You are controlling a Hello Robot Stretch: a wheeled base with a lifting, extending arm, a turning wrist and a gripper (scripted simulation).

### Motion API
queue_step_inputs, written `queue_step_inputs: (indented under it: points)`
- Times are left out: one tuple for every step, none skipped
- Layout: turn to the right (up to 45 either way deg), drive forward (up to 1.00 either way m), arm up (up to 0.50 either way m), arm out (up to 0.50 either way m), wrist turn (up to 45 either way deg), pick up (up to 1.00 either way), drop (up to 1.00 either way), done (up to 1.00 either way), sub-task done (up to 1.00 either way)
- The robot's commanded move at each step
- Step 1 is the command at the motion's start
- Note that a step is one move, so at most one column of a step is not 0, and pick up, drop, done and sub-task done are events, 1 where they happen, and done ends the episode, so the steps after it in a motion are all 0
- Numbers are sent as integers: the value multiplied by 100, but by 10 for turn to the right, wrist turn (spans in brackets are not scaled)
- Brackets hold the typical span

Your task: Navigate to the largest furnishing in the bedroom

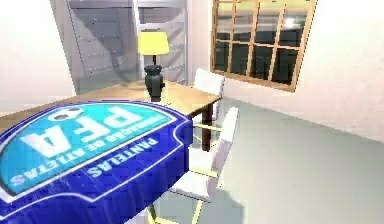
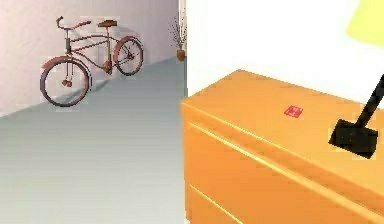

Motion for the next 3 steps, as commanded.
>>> queue_step_inputs:
  points:
    - [390, 0, 0, 0, 0, 0, 0, 0, 0]
    - [0, 100, 0, 0, 0, 0, 0, 0, 0]
    - [30, 0, 0, 0, 0, 0, 0, 0, 0]
